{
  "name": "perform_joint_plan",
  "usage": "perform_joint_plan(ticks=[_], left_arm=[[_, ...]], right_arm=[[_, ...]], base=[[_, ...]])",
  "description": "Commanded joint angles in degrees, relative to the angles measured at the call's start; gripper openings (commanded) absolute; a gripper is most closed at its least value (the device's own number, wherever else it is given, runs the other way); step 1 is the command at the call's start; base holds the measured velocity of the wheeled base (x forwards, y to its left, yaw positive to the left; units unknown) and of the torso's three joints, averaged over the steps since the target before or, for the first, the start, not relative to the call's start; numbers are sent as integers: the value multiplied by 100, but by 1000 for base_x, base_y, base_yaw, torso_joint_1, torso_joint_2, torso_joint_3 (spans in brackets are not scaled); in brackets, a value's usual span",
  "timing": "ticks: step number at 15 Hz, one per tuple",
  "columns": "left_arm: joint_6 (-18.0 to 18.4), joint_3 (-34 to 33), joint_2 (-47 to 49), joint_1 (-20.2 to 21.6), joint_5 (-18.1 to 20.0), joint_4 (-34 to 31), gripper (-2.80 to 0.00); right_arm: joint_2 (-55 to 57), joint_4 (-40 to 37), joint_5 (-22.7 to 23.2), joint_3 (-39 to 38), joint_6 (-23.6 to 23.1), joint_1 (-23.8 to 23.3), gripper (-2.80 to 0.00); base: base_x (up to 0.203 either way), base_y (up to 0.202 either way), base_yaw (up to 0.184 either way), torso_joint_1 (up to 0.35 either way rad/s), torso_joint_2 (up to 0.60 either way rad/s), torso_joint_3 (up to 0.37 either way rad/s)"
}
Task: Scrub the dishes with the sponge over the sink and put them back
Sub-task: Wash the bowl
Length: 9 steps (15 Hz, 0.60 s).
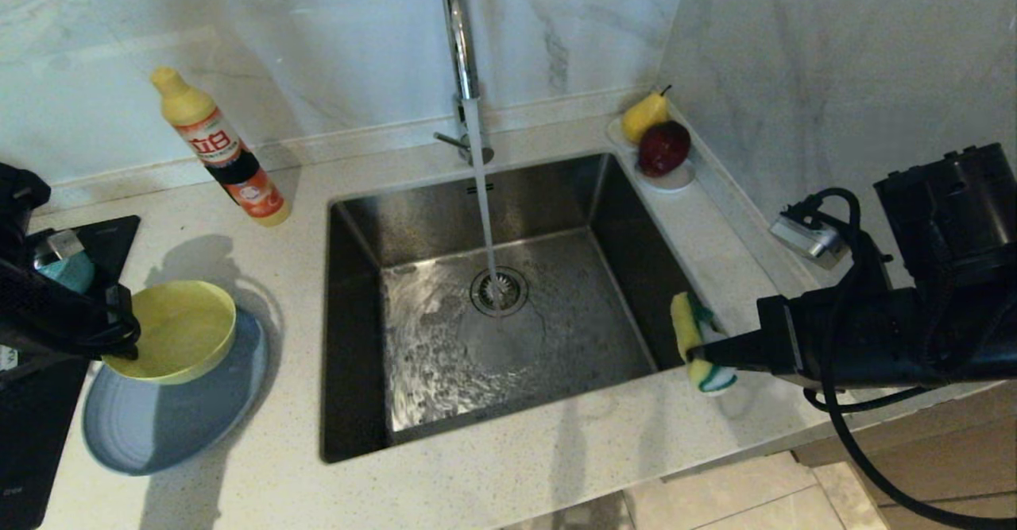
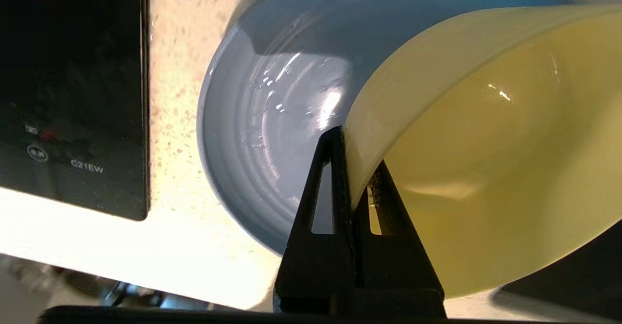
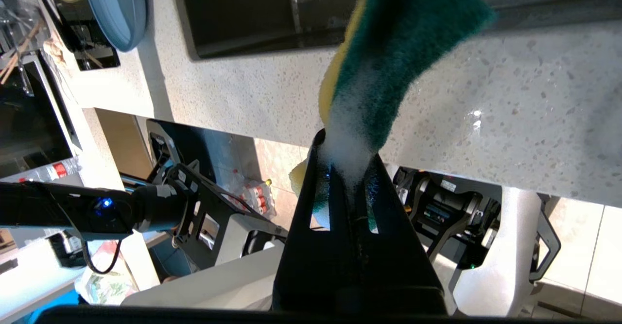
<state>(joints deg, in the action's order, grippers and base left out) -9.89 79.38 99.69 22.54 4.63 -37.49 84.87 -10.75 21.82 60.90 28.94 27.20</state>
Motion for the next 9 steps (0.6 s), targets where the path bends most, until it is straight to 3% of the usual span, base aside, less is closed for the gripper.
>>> perform_joint_plan(ticks=[1, 7, 9], left_arm=[[-125, 185, -219, 14, 75, -30, -280], [-342, 960, -860, 3, 899, -756, -280], [-558, 1110, -982, -281, 992, -836, -280]], right_arm=[[-32, -6, 6, -8, 15, 5, -280], [-7, 55, 15, -106, -8, 5, -280], [57, 73, 24, -131, -11, 5, -280]], base=[[0, 0, 0, 0, 0, 0], [0, 0, 0, 0, 0, 0], [0, 0, 0, 0, 0, 0]])
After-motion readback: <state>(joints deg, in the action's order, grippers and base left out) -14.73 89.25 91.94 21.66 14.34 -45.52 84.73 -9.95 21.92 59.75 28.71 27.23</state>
